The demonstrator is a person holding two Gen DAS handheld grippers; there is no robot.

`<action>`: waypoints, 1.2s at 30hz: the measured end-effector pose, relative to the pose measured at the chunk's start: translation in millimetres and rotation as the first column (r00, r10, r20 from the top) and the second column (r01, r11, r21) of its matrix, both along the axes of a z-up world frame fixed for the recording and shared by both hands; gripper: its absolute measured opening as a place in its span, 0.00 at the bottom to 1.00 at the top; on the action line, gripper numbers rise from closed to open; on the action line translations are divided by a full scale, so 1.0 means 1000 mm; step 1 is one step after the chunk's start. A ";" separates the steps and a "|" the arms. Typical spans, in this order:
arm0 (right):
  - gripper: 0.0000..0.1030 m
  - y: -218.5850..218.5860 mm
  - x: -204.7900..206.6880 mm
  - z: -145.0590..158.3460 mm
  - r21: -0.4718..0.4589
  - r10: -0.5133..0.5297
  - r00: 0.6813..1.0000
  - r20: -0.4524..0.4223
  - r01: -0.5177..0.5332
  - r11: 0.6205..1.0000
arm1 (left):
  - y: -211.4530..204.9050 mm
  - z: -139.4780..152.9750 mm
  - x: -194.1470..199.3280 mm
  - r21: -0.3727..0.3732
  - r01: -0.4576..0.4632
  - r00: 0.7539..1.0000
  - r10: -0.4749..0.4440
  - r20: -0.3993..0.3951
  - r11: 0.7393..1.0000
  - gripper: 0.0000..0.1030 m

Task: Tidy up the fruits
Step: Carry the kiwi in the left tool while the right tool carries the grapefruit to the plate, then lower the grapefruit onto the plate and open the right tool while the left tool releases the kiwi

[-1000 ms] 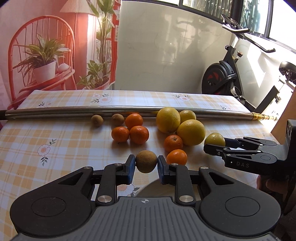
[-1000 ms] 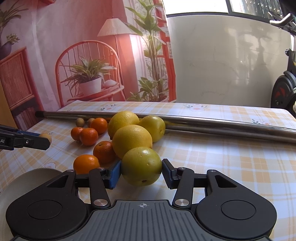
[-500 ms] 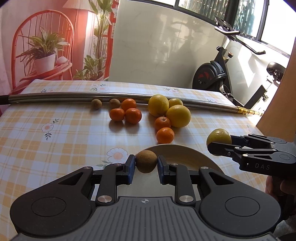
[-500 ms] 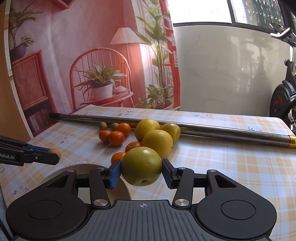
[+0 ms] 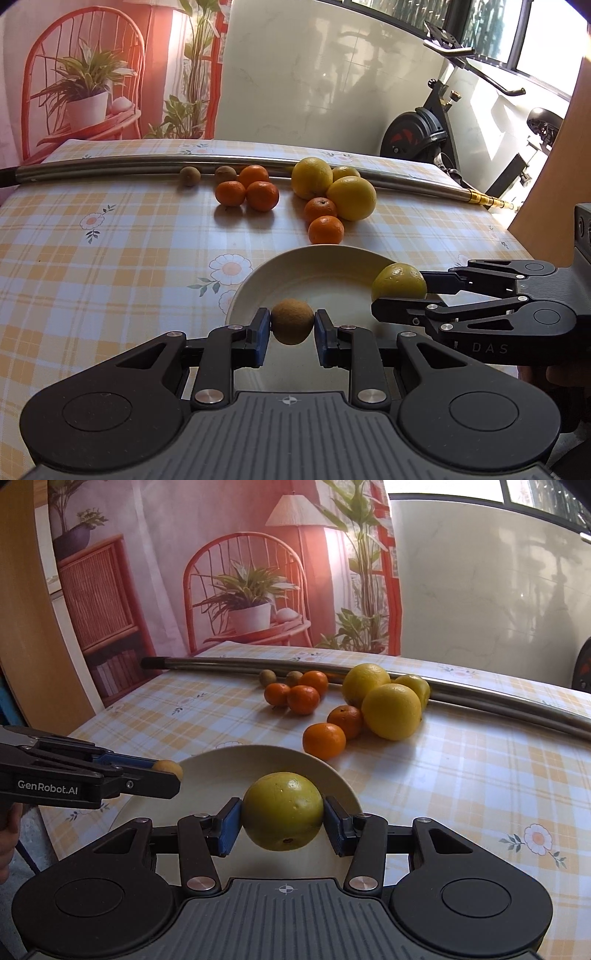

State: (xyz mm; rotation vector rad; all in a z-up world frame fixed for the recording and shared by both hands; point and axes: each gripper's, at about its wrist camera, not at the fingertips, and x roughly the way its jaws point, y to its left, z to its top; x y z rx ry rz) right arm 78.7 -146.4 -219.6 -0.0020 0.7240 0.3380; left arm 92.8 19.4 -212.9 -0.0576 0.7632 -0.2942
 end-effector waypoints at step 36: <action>0.44 0.000 -0.020 -0.004 -0.100 -0.038 0.999 -0.026 0.036 0.994 | -0.002 -0.010 -0.001 0.034 -0.022 0.999 0.023 -0.022 0.999 0.27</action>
